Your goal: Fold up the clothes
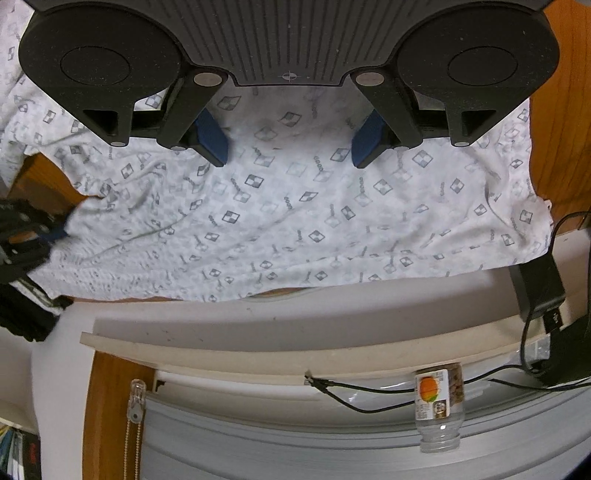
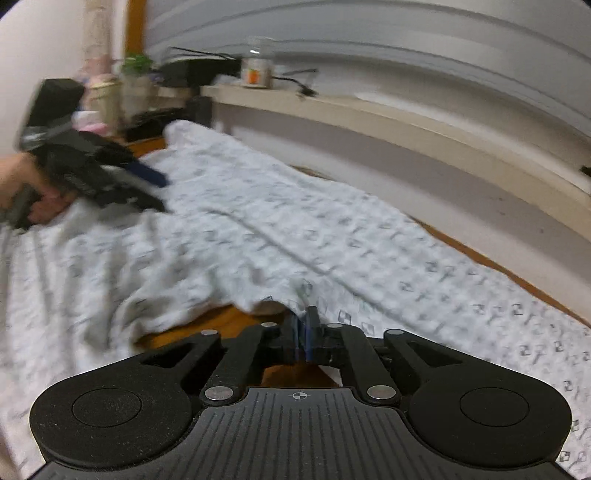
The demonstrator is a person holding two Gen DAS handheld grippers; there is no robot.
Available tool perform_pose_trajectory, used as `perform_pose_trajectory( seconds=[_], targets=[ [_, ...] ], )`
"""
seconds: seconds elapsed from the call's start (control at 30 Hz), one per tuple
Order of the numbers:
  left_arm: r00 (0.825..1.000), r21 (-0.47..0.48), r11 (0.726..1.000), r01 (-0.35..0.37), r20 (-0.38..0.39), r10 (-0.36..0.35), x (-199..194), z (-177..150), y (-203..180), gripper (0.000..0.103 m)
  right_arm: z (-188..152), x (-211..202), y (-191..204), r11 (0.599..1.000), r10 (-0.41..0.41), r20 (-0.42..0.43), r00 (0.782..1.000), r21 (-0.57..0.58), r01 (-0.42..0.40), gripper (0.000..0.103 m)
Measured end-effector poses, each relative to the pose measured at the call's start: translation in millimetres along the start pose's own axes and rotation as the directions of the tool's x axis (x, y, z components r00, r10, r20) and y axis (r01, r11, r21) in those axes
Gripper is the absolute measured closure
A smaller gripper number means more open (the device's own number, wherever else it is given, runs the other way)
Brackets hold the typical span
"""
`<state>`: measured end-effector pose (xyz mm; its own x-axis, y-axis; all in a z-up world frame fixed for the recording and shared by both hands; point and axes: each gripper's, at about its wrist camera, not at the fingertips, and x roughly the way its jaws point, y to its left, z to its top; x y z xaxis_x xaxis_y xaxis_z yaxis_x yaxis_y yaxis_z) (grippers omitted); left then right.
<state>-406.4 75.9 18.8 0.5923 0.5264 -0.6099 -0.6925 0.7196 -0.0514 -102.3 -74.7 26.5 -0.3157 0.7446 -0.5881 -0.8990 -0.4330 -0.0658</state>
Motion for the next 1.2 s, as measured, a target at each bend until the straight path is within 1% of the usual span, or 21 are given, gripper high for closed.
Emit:
perform_pose_trajectory(
  seconds=[0.1, 0.23, 0.27, 0.3, 0.33, 0.37, 0.43, 0.5, 0.57, 0.6, 0.63, 0.7, 0.77, 0.87, 0.9, 0.97, 1.0, 1.03, 1.07, 1.1, 1.2],
  targets=[
    [1.0, -0.004, 1.0, 0.008, 0.001, -0.008, -1.8, -0.4, 2.4, 0.025, -10.8, -16.5, 6.9, 0.998, 0.059, -0.02, 0.998, -0.028, -0.06, 0.098],
    [1.0, 0.027, 1.0, 0.011, 0.008, -0.011, 0.0, 6.5, -1.6, 0.025, -20.8, -36.0, -0.7, 0.995, 0.098, -0.012, 0.995, -0.014, -0.098, 0.096],
    [1.0, 0.029, 0.999, 0.018, 0.013, -0.018, 1.3, 11.0, -3.2, 0.025, -22.7, -40.3, -4.7, 0.994, 0.106, -0.005, 0.994, -0.004, -0.106, 0.091],
    [0.999, 0.028, 0.999, 0.033, 0.018, -0.033, 3.9, 18.0, -5.3, 0.025, -23.7, -43.4, -9.3, 0.994, 0.106, 0.008, 0.994, 0.01, -0.106, 0.087],
    [0.999, 0.036, 0.998, 0.045, 0.027, -0.046, 7.5, 27.8, -10.1, 0.025, -24.4, -46.1, -14.1, 0.994, 0.103, 0.022, 0.994, 0.026, -0.103, 0.079],
    [0.998, 0.043, 0.997, 0.056, 0.035, -0.058, 11.2, 37.7, -15.0, 0.024, -24.2, -47.1, -17.8, 0.995, 0.09, 0.035, 0.995, 0.041, -0.092, 0.075],
    [0.996, 0.063, 0.996, 0.069, 0.052, -0.073, 22.8, 60.8, -26.1, 0.024, -23.3, -47.5, -25.3, 0.996, 0.061, 0.054, 0.997, 0.067, -0.065, 0.075],
    [0.995, 0.074, 0.993, 0.089, 0.048, -0.092, 42.7, 85.6, -36.9, 0.026, -23.9, -42.2, -30.8, 0.996, 0.042, 0.051, 0.998, 0.077, -0.046, 0.074],
    [0.993, 0.098, 0.991, 0.094, 0.057, -0.1, 65.6, 105.9, -46.6, 0.03, -26.9, -37.7, -34.0, 0.996, 0.034, 0.049, 0.998, 0.086, -0.039, 0.073],
    [0.994, 0.111, 0.99, 0.085, 0.055, -0.091, 78.7, 114.7, -50.8, 0.035, -28.6, -36.5, -35.5, 0.995, 0.031, 0.046, 0.998, 0.094, -0.035, 0.073],
    [0.996, 0.122, 0.99, 0.076, 0.043, -0.082, 92.9, 122.4, -54.2, 0.04, -30.4, -35.2, -36.9, 0.994, 0.027, 0.043, 0.999, 0.102, -0.031, 0.073],
    [0.997, 0.152, 0.986, 0.073, 0.009, -0.075, 116.4, 131.1, -60.3, 0.044, -31.0, -33.6, -37.2, 0.994, 0.025, 0.036, 0.999, 0.102, -0.029, 0.072],
    [0.994, 0.18, 0.978, 0.106, -0.029, -0.102, 135.6, 135.4, -67.6, 0.044, -31.3, -32.1, -37.1, 0.995, 0.024, 0.03, 0.999, 0.1, -0.027, 0.066],
    [0.986, 0.232, 0.96, 0.157, -0.083, -0.141, 153.2, 134.9, -78.9, 0.043, -31.6, -29.9, -36.9, 0.995, 0.023, 0.021, 1.0, 0.097, -0.025, 0.066],
    [0.986, 0.242, 0.957, 0.161, -0.085, -0.144, 155.9, 133.2, -81.6, 0.044, -31.6, -29.1, -35.9, 0.995, 0.02, 0.016, 1.0, 0.093, -0.022, 0.066],
    [0.985, 0.256, 0.952, 0.167, -0.086, -0.15, 160.6, 130.5, -85.9, 0.055, -31.5, -29.5, -34.4, 0.996, 0.018, 0.016, 1.0, 0.084, -0.02, 0.066],
    [0.985, 0.245, 0.955, 0.166, -0.077, -0.151, 161.1, 131.1, -85.5, 0.081, -31.6, -29.6, -34.1, 0.996, 0.021, 0.016, 1.0, 0.083, -0.022, 0.066],
    [0.99, 0.237, 0.961, 0.139, -0.065, -0.127, 161.5, 132.0, -85.6, 0.102, -31.6, -29.5, -34.5, 0.996, 0.026, 0.016, 1.0, 0.084, -0.027, 0.066],
    [0.998, 0.237, 0.97, 0.058, -0.044, -0.049, 161.9, 133.3, -86.7, 0.103, -31.5, -29.8, -34.6, 0.996, 0.033, 0.017, 0.999, 0.084, -0.034, 0.066],
    [1.0, 0.241, 0.971, 0.004, -0.031, 0.004, 161.8, 133.5, -88.2, 0.103, -31.4, -29.8, -34.2, 0.996, 0.036, 0.017, 0.999, 0.083, -0.037, 0.066],
    [0.999, 0.271, 0.962, 0.03, -0.048, -0.017, 156.7, 127.8, -95.0, 0.102, -31.5, -29.9, -31.4, 0.997, 0.025, 0.018, 1.0, 0.07, -0.026, 0.066]
  ],
)
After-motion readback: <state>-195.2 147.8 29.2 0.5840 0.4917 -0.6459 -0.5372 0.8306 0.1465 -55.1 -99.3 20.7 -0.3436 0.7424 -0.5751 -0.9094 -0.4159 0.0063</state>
